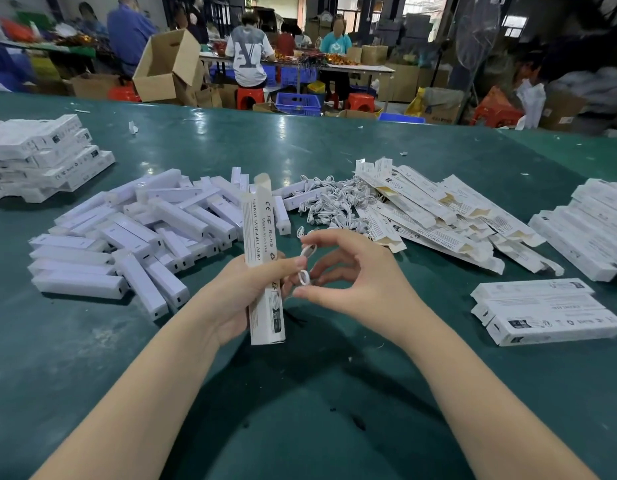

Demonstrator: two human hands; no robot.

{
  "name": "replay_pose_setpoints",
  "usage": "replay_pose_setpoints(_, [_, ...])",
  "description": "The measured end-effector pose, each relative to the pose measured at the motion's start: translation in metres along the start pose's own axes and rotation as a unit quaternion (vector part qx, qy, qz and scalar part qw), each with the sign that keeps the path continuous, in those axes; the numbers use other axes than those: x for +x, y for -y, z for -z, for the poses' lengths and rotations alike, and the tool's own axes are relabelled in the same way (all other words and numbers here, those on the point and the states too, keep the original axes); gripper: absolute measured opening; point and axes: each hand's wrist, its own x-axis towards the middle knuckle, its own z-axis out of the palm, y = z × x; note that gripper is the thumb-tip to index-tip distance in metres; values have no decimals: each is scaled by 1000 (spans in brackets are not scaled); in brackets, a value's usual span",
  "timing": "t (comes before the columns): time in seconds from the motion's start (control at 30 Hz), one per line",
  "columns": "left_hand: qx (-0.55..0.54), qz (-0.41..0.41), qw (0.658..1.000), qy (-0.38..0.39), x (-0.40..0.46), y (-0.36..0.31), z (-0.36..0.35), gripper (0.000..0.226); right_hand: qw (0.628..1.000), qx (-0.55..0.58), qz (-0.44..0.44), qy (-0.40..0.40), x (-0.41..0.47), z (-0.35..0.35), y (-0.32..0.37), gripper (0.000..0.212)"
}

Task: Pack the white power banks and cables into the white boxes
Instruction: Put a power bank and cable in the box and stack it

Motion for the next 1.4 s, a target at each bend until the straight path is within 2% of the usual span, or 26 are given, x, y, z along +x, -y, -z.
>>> replay_pose_setpoints(0.13, [-48, 19, 999, -10, 1, 0, 2, 20, 998, 56, -34, -8, 0, -2, 0, 43])
replay_pose_setpoints(0.3, [-62, 10, 998, -14, 2, 0, 1, 16, 987, 147, -62, -16, 3, 1, -5, 39])
replay_pose_setpoints(0.4, [-32, -15, 999, -17, -1, -1, -3, 27, 981, 176, -70, -28, 5, 1, -6, 33])
replay_pose_setpoints(0.47, [16, -38, 997, -61, -1, -1, -4, 36, 980, 184, -59, -56, 6, 4, -4, 26])
replay_pose_setpoints(0.5, [78, -60, 990, -100, 0, 0, -3, 37, 977, 191, -48, -79, 6, 6, -3, 24])
replay_pose_setpoints(0.53, [171, -93, 970, -147, 2, 2, -1, 33, 973, 203, -34, -107, 7, 9, -1, 23])
replay_pose_setpoints(0.57, [284, -131, 931, -191, 3, 4, 3, 28, 966, 218, -19, -134, 7, 14, 1, 21])
replay_pose_setpoints(0.63, [486, -179, 823, -234, 4, 7, 7, 23, 952, 252, 5, -174, 7, 23, 5, 17])
replay_pose_setpoints(0.67, [542, -191, 785, -233, 4, 8, 8, 23, 947, 261, 12, -187, 7, 27, 7, 16])
replay_pose_setpoints(0.73, [583, -204, 756, -217, 5, 10, 8, 22, 947, 254, 13, -197, 7, 32, 7, 16])
replay_pose_setpoints(0.97, [592, -213, 755, -185, 8, 13, 4, 22, 986, 83, 4, -144, 5, 38, 3, 17])
replay_pose_setpoints(1.1, [607, -207, 747, -173, 8, 15, 5, 23, 993, 3, -10, -120, 4, 40, 2, 14])
replay_pose_setpoints(1.23, [643, -206, 722, -152, 9, 17, 5, 24, 995, 1, 5, -99, 4, 37, 2, 24])
replay_pose_setpoints(1.4, [631, -220, 727, -159, 9, 19, 6, 23, 996, 48, -6, -74, 5, 34, 1, 27])
